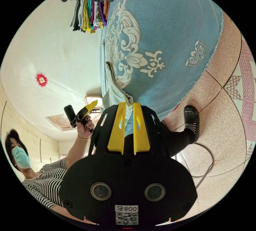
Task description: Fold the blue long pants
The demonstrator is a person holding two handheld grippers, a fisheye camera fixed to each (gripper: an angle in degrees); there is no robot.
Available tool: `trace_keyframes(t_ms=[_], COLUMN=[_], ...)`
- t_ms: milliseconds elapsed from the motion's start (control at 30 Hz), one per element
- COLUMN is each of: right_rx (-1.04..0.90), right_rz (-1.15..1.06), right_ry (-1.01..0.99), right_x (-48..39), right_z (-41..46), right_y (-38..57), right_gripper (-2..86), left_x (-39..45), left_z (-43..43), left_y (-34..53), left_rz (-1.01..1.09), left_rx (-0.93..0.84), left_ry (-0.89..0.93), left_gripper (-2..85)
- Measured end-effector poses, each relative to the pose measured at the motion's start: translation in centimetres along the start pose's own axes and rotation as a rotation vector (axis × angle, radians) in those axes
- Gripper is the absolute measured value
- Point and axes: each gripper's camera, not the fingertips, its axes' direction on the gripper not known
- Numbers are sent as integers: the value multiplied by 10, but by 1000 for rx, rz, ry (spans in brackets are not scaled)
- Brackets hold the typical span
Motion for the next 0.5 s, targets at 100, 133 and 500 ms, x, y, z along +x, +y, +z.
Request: trace_keyframes(t_ms=[100,133,500], right_rx=[6,8,21], right_rz=[9,10,-52], right_ry=[-14,-17,-133], right_x=[3,4,16], right_z=[-1,-1,-1], right_y=[2,2,12], right_gripper=[40,37,26], left_x=[15,17,41], left_z=[18,22,22], left_y=[-35,-41,-40], left_rz=[74,83,229], left_rx=[-76,-90,-242], left_ry=[-57,-66,-214], left_gripper=[102,102,16])
